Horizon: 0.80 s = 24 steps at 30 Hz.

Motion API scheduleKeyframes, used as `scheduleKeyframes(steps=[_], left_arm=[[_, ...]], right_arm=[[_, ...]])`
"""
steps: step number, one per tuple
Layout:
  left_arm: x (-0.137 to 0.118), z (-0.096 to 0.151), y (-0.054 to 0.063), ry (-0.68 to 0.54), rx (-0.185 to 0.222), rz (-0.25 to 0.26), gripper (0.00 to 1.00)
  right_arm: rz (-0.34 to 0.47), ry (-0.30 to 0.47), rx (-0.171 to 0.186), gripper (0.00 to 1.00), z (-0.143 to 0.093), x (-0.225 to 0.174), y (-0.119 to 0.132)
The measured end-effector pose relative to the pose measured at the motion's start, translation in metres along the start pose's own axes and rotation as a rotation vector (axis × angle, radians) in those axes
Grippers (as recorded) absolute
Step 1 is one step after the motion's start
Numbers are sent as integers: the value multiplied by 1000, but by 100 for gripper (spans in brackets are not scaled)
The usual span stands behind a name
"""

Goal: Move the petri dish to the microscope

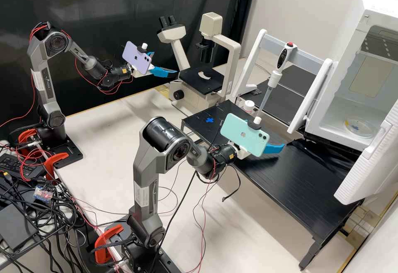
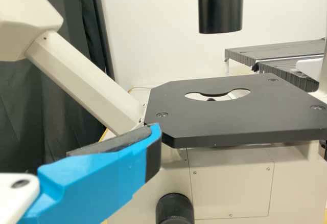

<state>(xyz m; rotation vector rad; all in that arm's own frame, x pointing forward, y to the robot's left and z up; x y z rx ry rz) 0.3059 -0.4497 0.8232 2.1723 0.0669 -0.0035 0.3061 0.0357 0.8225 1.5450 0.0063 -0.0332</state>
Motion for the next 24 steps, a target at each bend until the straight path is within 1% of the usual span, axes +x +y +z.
scheduleKeyframes(steps=[9, 14, 20, 23, 24], left_arm=[[0, 0, 0, 0, 0, 0, 100], [0, 0, 0, 0, 0, 0, 100], [0, 0, 0, 0, 0, 0, 100], [0, 0, 0, 0, 0, 0, 100], [0, 0, 0, 0, 0, 0, 100]], right_arm=[[0, 0, 0, 100, 0, 0, 0], [10, -18, 0, 100, 6, -1, 4], [26, -38, 45, 100, 21, -7, 17], [58, -51, 73, 100, 31, -9, 30], [74, -60, 88, 100, 36, -11, 36]])
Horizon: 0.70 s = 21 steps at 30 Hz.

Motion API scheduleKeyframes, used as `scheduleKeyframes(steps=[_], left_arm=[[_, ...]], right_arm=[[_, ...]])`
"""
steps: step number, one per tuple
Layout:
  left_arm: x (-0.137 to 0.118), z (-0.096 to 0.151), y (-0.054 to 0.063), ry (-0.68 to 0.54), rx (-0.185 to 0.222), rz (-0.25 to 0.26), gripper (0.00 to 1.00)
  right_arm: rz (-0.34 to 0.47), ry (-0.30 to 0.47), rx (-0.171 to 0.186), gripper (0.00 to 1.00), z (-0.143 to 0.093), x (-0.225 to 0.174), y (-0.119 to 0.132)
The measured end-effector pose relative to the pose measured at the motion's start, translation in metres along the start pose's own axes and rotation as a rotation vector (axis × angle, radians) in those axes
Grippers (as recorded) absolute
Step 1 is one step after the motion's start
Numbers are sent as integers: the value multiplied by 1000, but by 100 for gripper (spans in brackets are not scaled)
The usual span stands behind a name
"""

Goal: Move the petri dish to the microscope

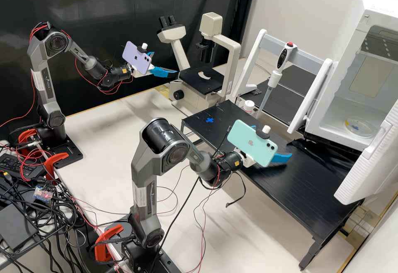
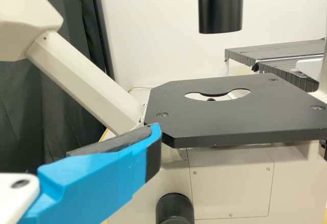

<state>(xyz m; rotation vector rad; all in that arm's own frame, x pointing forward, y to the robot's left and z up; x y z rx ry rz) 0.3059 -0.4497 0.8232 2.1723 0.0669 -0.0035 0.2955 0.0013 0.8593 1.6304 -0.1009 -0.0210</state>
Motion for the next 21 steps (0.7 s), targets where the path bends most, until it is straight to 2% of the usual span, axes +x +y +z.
scheduleKeyframes(steps=[5, 12, 17, 21], left_arm=[[0, 0, 0, 0, 0, 0, 100], [0, 0, 0, 0, 0, 0, 100], [0, 0, 0, 0, 0, 0, 100], [0, 0, 0, 0, 0, 0, 100]], right_arm=[[88, -26, 43, 100, 13, 6, 28], [183, -16, 39, 100, 15, 40, 61], [228, -53, 53, 100, 16, 68, 81], [255, -75, 83, 100, 14, 91, 96]])
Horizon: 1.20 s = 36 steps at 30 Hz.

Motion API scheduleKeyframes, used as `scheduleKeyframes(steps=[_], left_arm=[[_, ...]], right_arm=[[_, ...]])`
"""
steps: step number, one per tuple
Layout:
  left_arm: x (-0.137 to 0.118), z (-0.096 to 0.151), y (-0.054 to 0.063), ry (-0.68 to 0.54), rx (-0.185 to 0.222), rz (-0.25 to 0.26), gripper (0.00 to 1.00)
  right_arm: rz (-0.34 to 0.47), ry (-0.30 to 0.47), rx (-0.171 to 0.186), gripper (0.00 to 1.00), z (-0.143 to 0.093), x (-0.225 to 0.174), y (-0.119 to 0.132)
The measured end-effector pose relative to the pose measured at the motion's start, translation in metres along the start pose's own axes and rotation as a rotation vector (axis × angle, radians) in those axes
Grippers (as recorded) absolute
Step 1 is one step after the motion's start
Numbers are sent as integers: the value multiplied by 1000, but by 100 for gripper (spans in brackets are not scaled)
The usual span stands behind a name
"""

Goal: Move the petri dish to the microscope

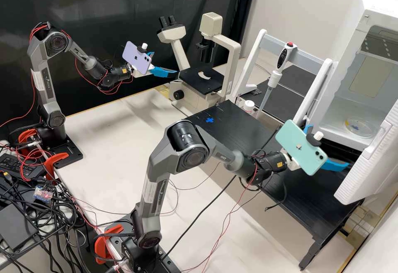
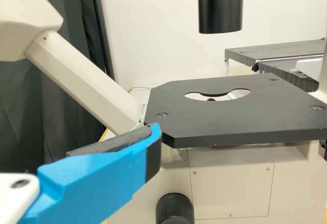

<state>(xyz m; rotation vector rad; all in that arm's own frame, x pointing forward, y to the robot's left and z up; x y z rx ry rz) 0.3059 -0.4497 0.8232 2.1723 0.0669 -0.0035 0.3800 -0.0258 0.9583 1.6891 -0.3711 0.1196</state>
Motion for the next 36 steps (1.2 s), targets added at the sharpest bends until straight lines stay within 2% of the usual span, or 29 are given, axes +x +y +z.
scheduleKeyframes(steps=[5, 11, 20, 25, 28, 33, 36], left_arm=[[0, 0, 0, 0, 0, 0, 100], [0, 0, 0, 0, 0, 0, 100], [0, 0, 0, 0, 0, 0, 100], [0, 0, 0, 0, 0, 0, 100], [0, 0, 0, 0, 0, 0, 100], [0, 0, 0, 0, 0, 0, 100], [0, 0, 0, 0, 0, 0, 100]], right_arm=[[6, 7, -40, 100, -8, 33, 6], [-17, 14, -38, 100, -23, 74, 4], [-101, -8, -49, 100, -36, 127, -24], [-136, -34, -130, 100, -35, 149, -37], [-132, -37, -160, 100, -32, 156, -40], [-125, -35, -163, 100, -31, 163, -42], [-131, -28, -152, 100, -30, 165, -44]])
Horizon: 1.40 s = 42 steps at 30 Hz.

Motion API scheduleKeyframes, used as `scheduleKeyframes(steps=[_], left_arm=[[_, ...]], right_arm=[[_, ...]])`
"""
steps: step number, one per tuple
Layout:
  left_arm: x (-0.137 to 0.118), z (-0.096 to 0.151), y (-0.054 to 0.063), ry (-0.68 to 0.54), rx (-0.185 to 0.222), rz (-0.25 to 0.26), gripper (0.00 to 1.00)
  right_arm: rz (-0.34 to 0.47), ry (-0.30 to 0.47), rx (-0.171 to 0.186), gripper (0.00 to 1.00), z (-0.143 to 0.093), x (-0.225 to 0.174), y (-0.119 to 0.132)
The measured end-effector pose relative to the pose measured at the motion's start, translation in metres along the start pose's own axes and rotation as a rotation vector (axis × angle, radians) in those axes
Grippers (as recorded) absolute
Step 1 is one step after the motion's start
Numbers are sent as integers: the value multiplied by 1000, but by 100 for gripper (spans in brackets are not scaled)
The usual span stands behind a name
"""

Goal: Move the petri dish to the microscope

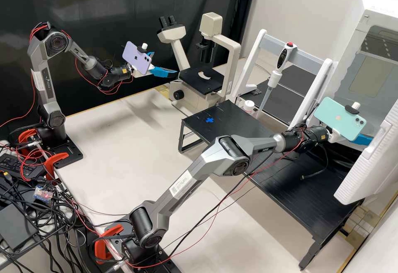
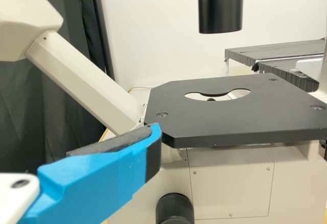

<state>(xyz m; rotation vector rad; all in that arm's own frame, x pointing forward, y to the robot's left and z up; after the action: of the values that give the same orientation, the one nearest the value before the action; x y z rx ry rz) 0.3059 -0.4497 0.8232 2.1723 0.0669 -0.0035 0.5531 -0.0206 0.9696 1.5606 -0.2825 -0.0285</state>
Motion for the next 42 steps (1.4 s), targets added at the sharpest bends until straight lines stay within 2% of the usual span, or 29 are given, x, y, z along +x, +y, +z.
scheduleKeyframes(steps=[1, 11, 14, 23, 30, 42], left_arm=[[0, 0, 0, 0, 0, 0, 100], [0, 0, 0, 0, 0, 0, 100], [0, 0, 0, 0, 0, 0, 100], [0, 0, 0, 0, 0, 0, 100], [0, 0, 0, 0, 0, 0, 100], [0, 0, 0, 0, 0, 0, 100]], right_arm=[[0, 3, 2, 0, -1, 0, 1], [-54, 25, 25, 0, -3, 0, -4], [-60, 26, 22, 0, -3, 0, -5], [-69, 8, 18, 0, 6, 0, -6], [-75, 13, 58, 0, 15, -1, -9], [-73, 16, 60, 0, 19, -4, -6]])
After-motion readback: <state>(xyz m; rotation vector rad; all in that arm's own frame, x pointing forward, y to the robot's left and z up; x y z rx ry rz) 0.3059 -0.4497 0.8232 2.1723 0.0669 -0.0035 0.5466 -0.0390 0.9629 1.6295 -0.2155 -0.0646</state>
